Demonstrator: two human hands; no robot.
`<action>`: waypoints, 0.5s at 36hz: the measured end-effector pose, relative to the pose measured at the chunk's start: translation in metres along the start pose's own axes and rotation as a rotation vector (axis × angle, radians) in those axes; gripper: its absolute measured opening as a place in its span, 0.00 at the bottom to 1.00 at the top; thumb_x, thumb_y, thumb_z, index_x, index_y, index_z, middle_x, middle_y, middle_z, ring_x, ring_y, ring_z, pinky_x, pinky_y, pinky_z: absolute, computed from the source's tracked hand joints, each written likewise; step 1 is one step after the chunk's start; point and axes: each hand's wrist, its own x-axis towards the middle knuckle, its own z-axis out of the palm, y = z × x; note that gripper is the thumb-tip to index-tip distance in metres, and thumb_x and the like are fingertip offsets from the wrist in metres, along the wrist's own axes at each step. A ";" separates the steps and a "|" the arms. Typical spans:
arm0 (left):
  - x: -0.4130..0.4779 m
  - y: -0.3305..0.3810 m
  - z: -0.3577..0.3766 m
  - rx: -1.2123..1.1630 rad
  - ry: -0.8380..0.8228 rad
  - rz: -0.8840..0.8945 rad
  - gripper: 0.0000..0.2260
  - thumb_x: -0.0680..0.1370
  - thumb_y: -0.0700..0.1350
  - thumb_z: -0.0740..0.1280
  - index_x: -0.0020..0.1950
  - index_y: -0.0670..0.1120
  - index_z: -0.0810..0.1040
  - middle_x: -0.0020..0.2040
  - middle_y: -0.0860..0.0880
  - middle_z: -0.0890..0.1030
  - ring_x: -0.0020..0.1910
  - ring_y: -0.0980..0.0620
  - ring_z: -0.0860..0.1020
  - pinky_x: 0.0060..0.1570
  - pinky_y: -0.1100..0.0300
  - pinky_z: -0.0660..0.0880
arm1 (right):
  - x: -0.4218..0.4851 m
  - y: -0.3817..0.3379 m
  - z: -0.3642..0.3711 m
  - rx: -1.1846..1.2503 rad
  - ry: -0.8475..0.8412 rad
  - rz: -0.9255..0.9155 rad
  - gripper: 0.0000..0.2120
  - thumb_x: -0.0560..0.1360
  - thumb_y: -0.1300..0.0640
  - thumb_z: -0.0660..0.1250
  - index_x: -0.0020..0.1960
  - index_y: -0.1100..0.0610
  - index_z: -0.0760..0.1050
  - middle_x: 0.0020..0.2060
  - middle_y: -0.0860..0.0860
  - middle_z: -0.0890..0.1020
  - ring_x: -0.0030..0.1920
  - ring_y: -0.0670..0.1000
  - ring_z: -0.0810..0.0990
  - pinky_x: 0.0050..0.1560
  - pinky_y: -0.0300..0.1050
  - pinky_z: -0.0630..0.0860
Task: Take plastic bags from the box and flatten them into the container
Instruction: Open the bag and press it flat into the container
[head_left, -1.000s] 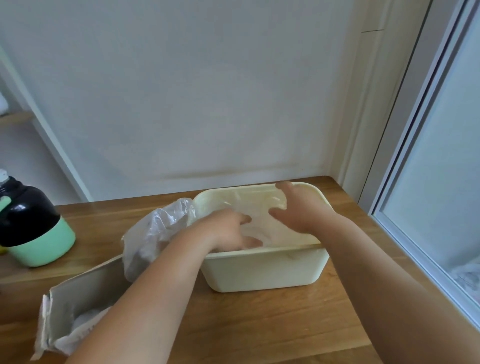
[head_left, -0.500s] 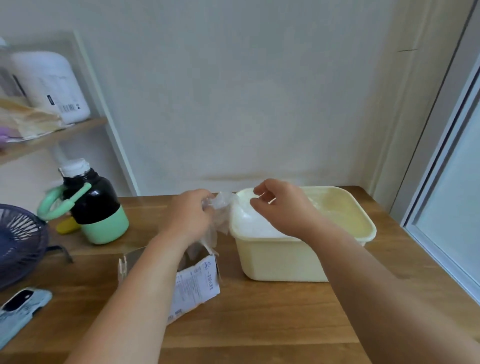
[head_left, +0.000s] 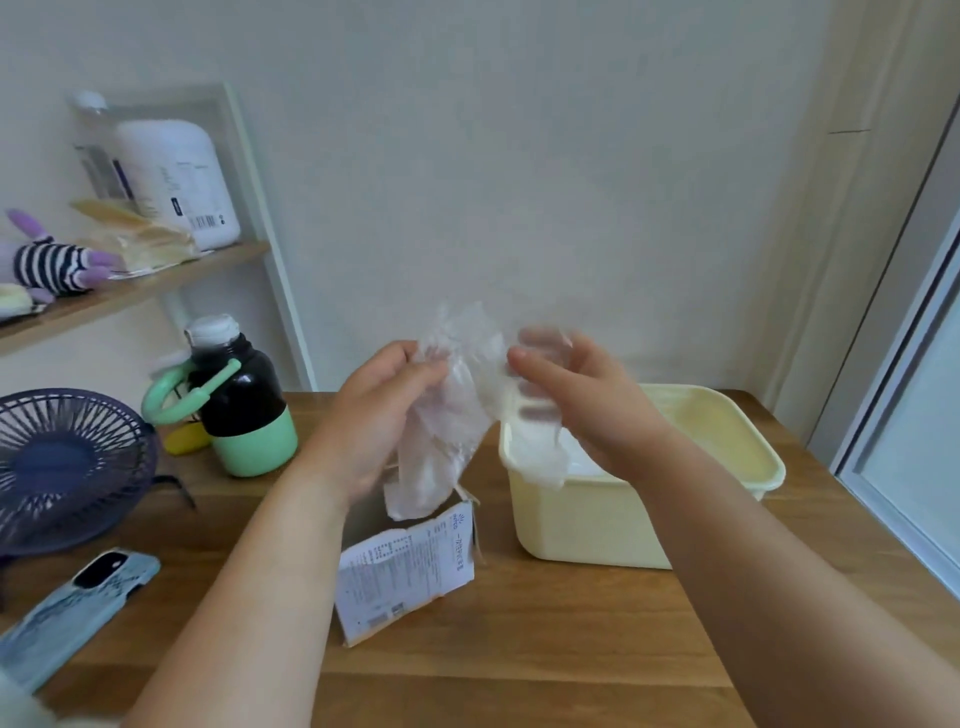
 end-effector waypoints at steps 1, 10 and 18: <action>-0.001 -0.003 -0.001 0.025 -0.003 -0.016 0.07 0.79 0.44 0.66 0.42 0.49 0.79 0.38 0.52 0.82 0.41 0.53 0.79 0.43 0.59 0.73 | 0.000 -0.002 0.002 0.047 0.000 -0.004 0.04 0.77 0.58 0.67 0.51 0.55 0.76 0.41 0.49 0.81 0.43 0.47 0.79 0.49 0.47 0.77; -0.005 -0.013 0.000 0.426 0.073 -0.127 0.28 0.74 0.58 0.70 0.71 0.54 0.67 0.57 0.61 0.74 0.39 0.65 0.76 0.32 0.69 0.71 | -0.005 0.006 -0.005 0.206 -0.023 0.125 0.06 0.79 0.64 0.61 0.45 0.58 0.75 0.33 0.53 0.78 0.29 0.49 0.73 0.33 0.43 0.78; 0.003 -0.020 0.011 0.333 0.116 -0.038 0.09 0.79 0.43 0.66 0.45 0.36 0.80 0.35 0.51 0.80 0.38 0.55 0.77 0.45 0.61 0.71 | -0.010 0.004 -0.019 0.223 -0.075 0.217 0.06 0.78 0.66 0.61 0.45 0.59 0.75 0.33 0.55 0.81 0.33 0.52 0.76 0.39 0.49 0.80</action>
